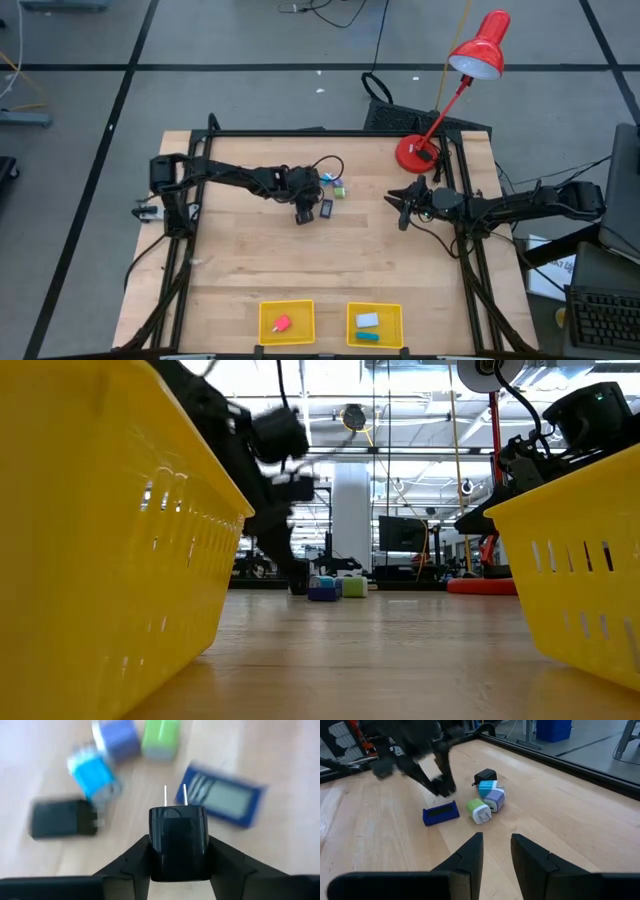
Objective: Pick & Place Office items
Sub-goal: Put the bottom black adapter into the left yellow bin
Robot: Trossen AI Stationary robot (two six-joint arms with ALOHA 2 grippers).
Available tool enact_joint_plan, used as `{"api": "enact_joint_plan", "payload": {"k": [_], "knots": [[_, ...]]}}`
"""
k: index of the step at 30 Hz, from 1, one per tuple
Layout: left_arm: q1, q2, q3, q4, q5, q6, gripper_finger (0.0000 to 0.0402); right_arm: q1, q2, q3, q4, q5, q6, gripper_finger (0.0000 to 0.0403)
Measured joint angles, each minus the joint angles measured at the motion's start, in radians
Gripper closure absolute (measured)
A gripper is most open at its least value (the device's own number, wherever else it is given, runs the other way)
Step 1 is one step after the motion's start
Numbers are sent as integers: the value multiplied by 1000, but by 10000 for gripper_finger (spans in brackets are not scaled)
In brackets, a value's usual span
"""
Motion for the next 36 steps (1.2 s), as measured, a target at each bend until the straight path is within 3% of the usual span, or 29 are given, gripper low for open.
{"api": "enact_joint_plan", "payload": {"k": [6,11,14,23,26,29,33,36], "knots": [[-41,-128,1,-36,0,-9,254,0,0,0,0,3,0,314],[-100,-253,2,-102,2,-72,210,0,0,0,0,4,0,314],[-162,-329,2,-127,3,-92,204,0,0,0,-3,4,-3,314],[-373,-457,3,-143,-14,-164,284,0,-1,0,5,6,-18,314],[-423,-442,3,-184,-79,-284,307,0,-1,0,3,6,10,314],[-446,-403,4,-304,-104,-467,303,0,-1,0,1,6,35,314],[-458,-336,3,-469,-108,-784,255,0,-1,0,2,6,53,314],[-458,-279,3,-537,-100,-914,207,0,0,0,1,6,56,314]]}}
